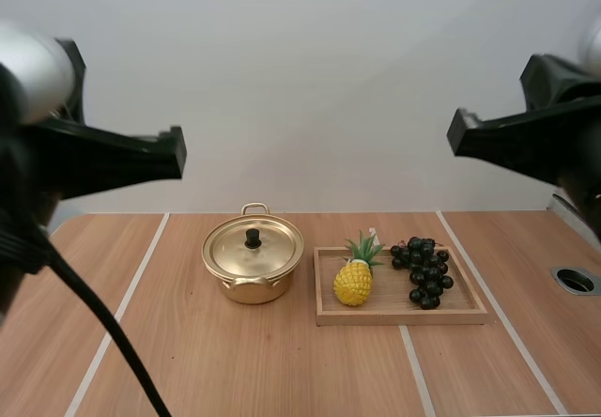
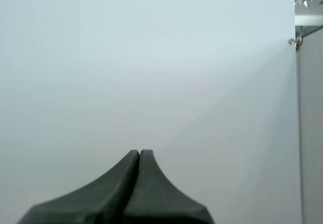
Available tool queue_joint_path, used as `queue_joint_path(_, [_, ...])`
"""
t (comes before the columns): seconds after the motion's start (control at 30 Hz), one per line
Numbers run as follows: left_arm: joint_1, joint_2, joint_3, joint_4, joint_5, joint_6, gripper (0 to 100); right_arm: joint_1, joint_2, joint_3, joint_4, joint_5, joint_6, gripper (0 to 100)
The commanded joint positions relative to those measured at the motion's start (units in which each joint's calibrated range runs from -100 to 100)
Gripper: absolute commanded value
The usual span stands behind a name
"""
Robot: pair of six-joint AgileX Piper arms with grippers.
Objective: Open the pot, put the grape inside, and close it
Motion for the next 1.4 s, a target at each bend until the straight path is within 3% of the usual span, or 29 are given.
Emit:
queue_joint_path(0.0, [0.01, 0.0, -5.2, -0.8, -1.1, 0.2, 0, 0.1, 0.0, -3.2, -0.3, -2.7, -0.3, 0])
queue_joint_path(0.17, [0.01, 0.0, -9.9, -0.8, -11.2, 0.2, 0, 0.1, 0.0, -5.7, -0.3, -4.7, -0.3, 0])
queue_joint_path(0.33, [0.01, 1.2, -11.2, -0.9, -11.3, 0.2, 0, 0.1, 0.8, -6.0, -0.3, -11.1, -0.3, 0])
queue_joint_path(0.5, [0.01, 14.3, -13.9, -0.9, -8.3, 0.2, 0, 0.1, 13.1, -11.9, -0.4, -6.1, -0.3, 0])
queue_joint_path(0.73, [0.01, 37.6, -27.3, -0.9, 4.7, 0.2, 0, 0.1, 35.5, -25.8, -0.7, -0.3, -0.3, 0])
queue_joint_path(1.03, [0.31, 46.1, -31.7, -0.9, 0.0, 0.0, 0, -1.3, 44.8, -32.6, -0.6, -1.1, -0.3, 0])
queue_joint_path(1.1, [0.31, 47.2, -31.8, -0.9, -0.5, 1.2, 5, -1.9, 44.8, -32.6, -1.9, -0.1, -0.7, 0])
queue_joint_path(1.13, [0.31, 47.8, -32.3, -0.9, 0.3, 2.6, 12, -1.9, 44.8, -32.6, -2.6, 0.8, -1.7, 10])
queue_joint_path(1.17, [0.31, 48.4, -32.7, -0.9, 1.4, 3.9, 21, -1.8, 44.8, -32.6, -2.6, 1.7, -3.3, 27])
queue_joint_path(1.2, [0.31, 49.3, -33.6, -0.9, 5.3, 5.5, 37, -1.8, 44.8, -32.6, -2.6, 3.3, -5.6, 54])
queue_joint_path(1.23, [0.31, 49.8, -34.1, -0.9, 7.4, 5.6, 51, -1.8, 44.8, -32.6, -2.6, 4.6, -6.9, 70])
queue_joint_path(1.27, [0.31, 50.7, -35.1, -1.0, 10.4, 5.6, 68, -1.8, 44.8, -32.6, -2.3, 5.9, -8.4, 96])
queue_joint_path(1.3, [0.31, 51.5, -35.9, -1.3, 13.8, 5.6, 92, -1.8, 44.8, -32.6, -1.7, 7.1, -9.3, 100])
queue_joint_path(1.33, [0.31, 52.2, -36.5, -1.3, 15.9, 6.2, 100, -1.8, 44.8, -32.6, -1.5, 7.5, -9.6, 100])
queue_joint_path(1.37, [0.31, 52.8, -37.0, -1.5, 17.0, 7.7, 100, -1.8, 44.8, -32.6, -1.6, 7.3, -9.6, 100])
